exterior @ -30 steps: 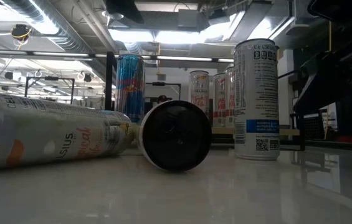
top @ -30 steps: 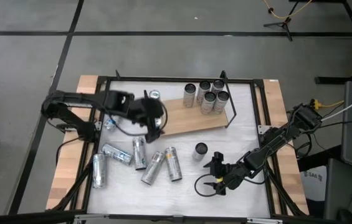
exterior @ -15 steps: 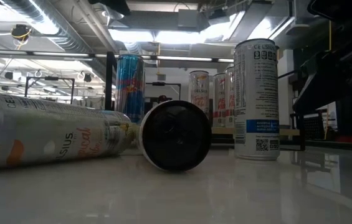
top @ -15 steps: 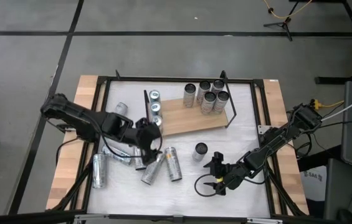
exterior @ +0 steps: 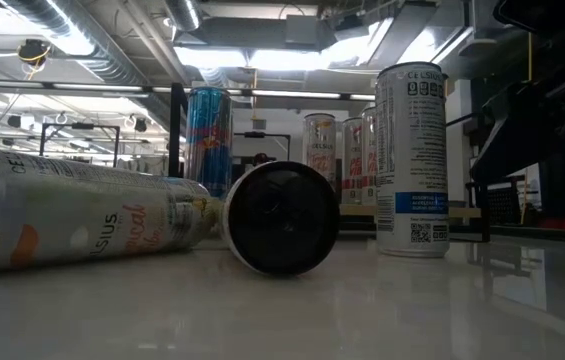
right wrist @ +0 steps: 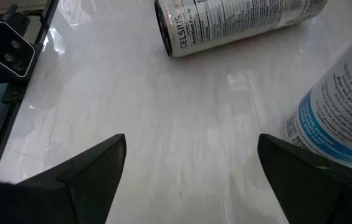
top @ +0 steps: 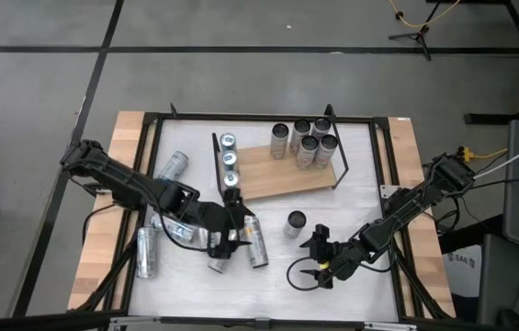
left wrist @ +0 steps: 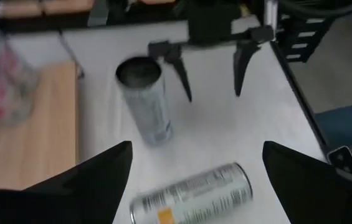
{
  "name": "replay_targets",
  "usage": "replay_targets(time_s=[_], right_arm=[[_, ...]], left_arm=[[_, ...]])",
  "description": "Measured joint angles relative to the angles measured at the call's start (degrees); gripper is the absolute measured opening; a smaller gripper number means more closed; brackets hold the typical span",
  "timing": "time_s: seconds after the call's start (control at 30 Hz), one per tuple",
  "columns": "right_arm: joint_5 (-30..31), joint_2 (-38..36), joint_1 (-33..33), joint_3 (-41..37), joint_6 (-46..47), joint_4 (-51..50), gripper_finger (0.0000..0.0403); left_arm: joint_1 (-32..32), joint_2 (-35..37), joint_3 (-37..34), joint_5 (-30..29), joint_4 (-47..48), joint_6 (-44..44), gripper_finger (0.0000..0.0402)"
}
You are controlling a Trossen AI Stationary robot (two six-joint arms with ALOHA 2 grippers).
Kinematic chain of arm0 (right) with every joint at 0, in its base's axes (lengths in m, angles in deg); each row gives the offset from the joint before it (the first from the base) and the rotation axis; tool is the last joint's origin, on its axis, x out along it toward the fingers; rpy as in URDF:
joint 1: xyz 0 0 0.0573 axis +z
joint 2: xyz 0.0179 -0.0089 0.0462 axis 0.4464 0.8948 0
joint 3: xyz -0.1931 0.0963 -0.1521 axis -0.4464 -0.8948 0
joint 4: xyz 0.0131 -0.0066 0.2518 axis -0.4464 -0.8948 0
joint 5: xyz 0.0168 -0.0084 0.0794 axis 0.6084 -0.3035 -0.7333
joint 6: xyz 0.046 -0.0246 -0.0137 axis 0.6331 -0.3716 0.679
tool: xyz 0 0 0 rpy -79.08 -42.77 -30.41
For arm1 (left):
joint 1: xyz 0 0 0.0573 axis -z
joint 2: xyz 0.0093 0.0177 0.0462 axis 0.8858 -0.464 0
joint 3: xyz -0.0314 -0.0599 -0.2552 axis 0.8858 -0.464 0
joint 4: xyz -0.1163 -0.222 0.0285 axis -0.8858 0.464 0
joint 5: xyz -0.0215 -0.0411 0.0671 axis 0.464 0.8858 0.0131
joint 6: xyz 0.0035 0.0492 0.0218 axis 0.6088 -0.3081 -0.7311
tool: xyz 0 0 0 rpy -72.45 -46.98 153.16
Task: Place canned beverage on shelf
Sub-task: Put the white-yellow soda can on the shelf aligned with the other white-yellow soda can
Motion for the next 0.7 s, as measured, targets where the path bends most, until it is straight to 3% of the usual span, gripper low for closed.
replay_targets(time_s=[0.23,0.5,0.7], right_arm=[[0.00,0.00,0.00,0.02,0.02,1.37,0.0358],[-0.09,0.00,0.00,0.02,0.02,1.53,0.0358],[0.01,0.00,-0.01,0.02,0.04,1.56,0.0358]], left_arm=[[-1.13,-4.73,0.00,7.98,-8.50,-10.92,0.0352],[-2.95,-11.36,0.00,14.80,-8.46,-17.82,0.0352],[-3.19,-15.40,0.00,16.46,-6.29,-26.58,0.0352]])
